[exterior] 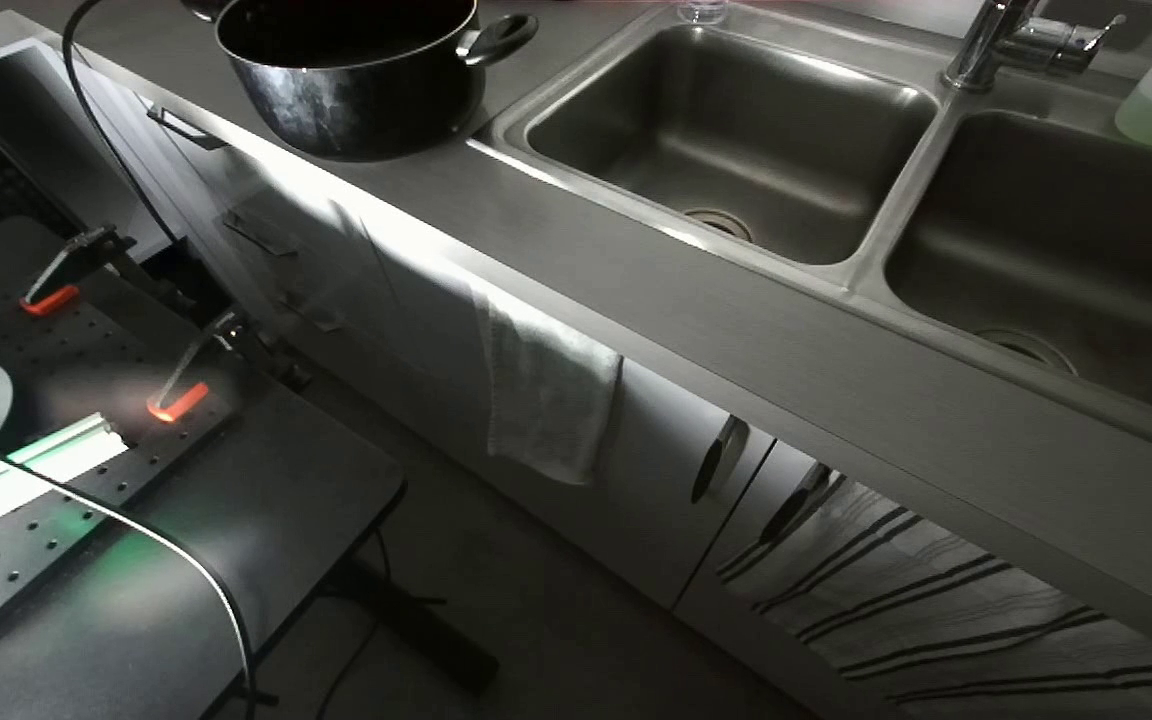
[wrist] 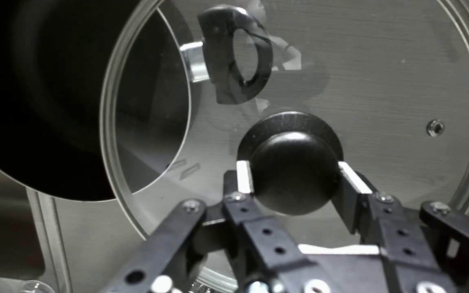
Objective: Put the pot's lid on the counter
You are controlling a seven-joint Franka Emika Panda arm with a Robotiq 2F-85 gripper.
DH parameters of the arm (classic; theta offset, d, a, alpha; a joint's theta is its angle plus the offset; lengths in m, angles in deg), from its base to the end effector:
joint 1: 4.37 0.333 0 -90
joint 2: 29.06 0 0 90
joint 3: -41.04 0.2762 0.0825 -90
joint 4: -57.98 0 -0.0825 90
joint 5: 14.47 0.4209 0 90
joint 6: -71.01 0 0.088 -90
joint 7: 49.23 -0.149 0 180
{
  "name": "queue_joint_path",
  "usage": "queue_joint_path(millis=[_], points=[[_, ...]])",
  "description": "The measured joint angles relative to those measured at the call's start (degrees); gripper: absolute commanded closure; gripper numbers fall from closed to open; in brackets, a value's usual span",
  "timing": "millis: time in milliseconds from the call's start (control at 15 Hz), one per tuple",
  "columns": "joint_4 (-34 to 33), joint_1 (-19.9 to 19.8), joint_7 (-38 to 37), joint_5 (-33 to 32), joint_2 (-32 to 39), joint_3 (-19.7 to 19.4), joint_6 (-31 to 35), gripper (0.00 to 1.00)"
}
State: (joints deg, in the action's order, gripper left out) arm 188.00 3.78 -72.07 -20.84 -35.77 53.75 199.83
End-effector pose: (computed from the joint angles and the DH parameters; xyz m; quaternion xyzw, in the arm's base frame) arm 0.5157 0.1879 0.3138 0.9971 0.0154 0.0643 0.0364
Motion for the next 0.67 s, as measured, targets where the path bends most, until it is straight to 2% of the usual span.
queue_joint_path(millis=[400,667], points=[[-3.70,3.60,-4.57,-3.84,4.62,3.60,0.08,0.75],[-7.07,6.42,-8.05,-7.67,8.82,4.52,0.08,0.75]])
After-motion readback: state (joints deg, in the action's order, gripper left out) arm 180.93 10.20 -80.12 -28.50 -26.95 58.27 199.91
